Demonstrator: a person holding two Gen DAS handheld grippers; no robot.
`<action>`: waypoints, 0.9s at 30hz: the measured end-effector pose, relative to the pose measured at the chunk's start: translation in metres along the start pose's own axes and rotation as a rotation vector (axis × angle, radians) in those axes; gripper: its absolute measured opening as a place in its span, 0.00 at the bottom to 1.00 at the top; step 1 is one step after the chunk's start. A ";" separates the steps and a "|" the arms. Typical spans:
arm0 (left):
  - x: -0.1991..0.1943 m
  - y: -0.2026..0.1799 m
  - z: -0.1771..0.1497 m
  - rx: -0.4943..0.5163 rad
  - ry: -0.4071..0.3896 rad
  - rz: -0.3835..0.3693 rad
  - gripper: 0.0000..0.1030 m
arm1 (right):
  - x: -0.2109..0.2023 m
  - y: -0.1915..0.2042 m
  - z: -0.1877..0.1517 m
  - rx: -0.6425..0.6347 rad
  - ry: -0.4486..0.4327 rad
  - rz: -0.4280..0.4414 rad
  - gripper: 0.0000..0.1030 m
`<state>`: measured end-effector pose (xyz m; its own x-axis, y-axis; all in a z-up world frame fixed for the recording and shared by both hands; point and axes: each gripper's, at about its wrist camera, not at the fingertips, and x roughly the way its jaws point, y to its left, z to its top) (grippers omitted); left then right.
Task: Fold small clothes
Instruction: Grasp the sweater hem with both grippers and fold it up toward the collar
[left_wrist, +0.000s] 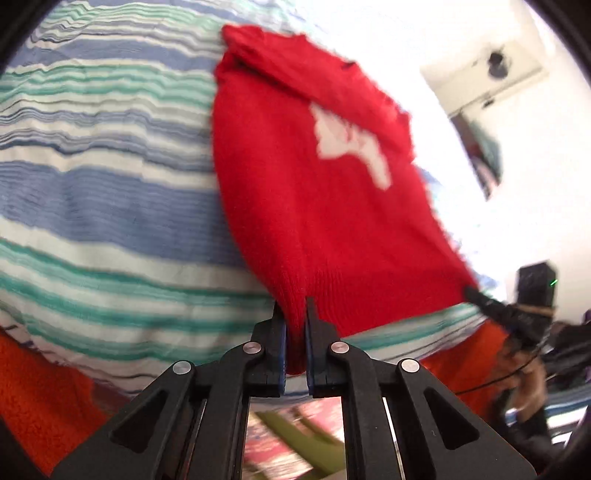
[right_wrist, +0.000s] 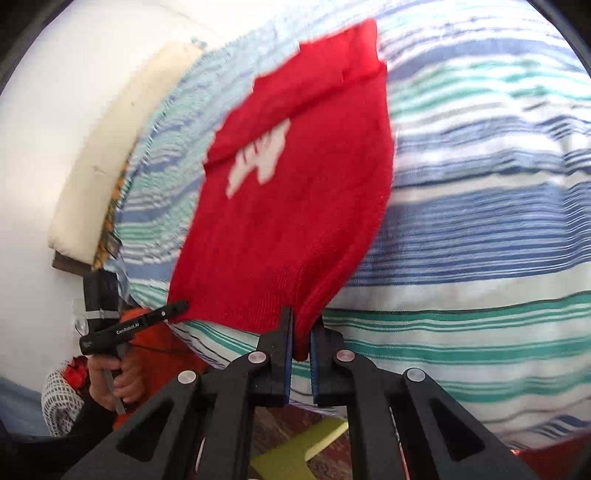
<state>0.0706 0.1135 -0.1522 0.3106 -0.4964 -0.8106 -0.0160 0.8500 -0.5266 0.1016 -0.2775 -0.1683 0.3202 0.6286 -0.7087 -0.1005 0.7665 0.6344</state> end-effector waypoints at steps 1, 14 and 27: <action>-0.002 -0.002 0.008 -0.004 -0.012 -0.015 0.05 | -0.002 0.002 0.003 0.003 -0.019 0.004 0.07; 0.048 -0.019 0.258 0.016 -0.154 0.079 0.05 | 0.020 0.022 0.206 -0.002 -0.303 -0.062 0.07; 0.091 0.037 0.347 -0.181 -0.251 0.236 0.73 | 0.103 -0.029 0.349 0.158 -0.348 -0.167 0.61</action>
<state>0.4280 0.1615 -0.1568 0.5007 -0.2128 -0.8391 -0.2755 0.8797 -0.3875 0.4664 -0.2808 -0.1516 0.6220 0.3945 -0.6764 0.1166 0.8075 0.5782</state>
